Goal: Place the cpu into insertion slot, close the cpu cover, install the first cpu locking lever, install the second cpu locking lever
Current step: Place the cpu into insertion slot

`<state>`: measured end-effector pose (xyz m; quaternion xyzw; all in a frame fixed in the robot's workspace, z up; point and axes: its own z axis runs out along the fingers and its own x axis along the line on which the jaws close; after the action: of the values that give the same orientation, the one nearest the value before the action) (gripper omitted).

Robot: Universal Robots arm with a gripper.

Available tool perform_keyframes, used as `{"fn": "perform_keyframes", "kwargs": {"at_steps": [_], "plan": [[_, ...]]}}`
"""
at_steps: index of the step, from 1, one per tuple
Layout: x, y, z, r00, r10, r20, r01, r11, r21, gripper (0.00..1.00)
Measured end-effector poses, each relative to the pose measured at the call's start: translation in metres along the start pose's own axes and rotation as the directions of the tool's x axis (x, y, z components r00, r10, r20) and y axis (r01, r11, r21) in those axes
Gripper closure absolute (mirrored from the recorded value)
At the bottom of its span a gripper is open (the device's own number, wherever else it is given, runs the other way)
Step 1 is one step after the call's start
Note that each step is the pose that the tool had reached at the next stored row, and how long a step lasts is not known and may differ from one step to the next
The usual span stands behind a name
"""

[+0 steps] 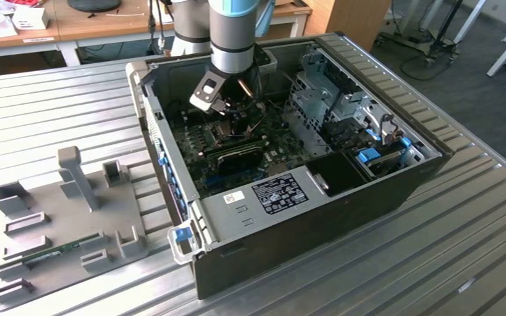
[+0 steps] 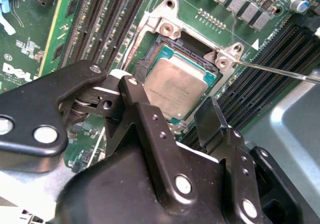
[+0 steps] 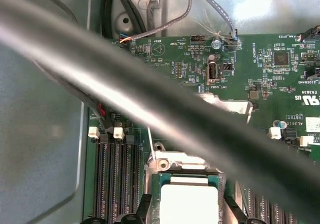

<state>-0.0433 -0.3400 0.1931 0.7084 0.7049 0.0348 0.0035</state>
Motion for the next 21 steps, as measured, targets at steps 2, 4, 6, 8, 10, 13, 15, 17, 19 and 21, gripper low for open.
{"fn": "perform_keyframes", "kwargs": {"at_steps": [2, 4, 6, 8, 10, 13, 15, 17, 19, 21], "plan": [[0.0016, 0.0000, 0.0000, 1.0000, 0.000, 0.0001, 0.000, 1.0000, 0.0001, 0.35], [0.0035, 0.0000, 0.0001, 1.0000, 0.000, 0.0001, 0.000, 1.0000, 0.0001, 0.35], [0.0038, 0.0000, 0.0002, 1.0000, 0.000, 0.0000, 0.000, 1.0000, 0.0001, 0.35], [0.0040, 0.0000, 0.0002, 1.0000, 0.000, 0.0000, 0.000, 1.0000, 0.0000, 0.35], [0.0041, 0.0000, 0.0002, 1.0000, 0.000, 0.0001, 0.000, 1.0000, 0.0000, 0.35], [0.0043, 0.0000, 0.0002, 1.0000, 0.000, 0.0000, 0.000, 1.0000, 0.0000, 0.35], [0.0045, 0.0000, 0.0002, 1.0000, 0.000, 0.0001, 0.000, 1.0000, 0.0001, 0.35], [0.0045, 0.0000, 0.0001, 1.0000, 0.000, 0.0003, 0.000, 1.0000, 0.0002, 0.36], [0.0046, -0.0001, 0.0001, 1.0000, 0.000, 0.0004, 0.000, 1.0000, 0.0003, 0.46], [0.0048, 0.0000, 0.0002, 1.0000, 0.000, 0.0001, 0.000, 1.0000, 0.0001, 0.46]]}}
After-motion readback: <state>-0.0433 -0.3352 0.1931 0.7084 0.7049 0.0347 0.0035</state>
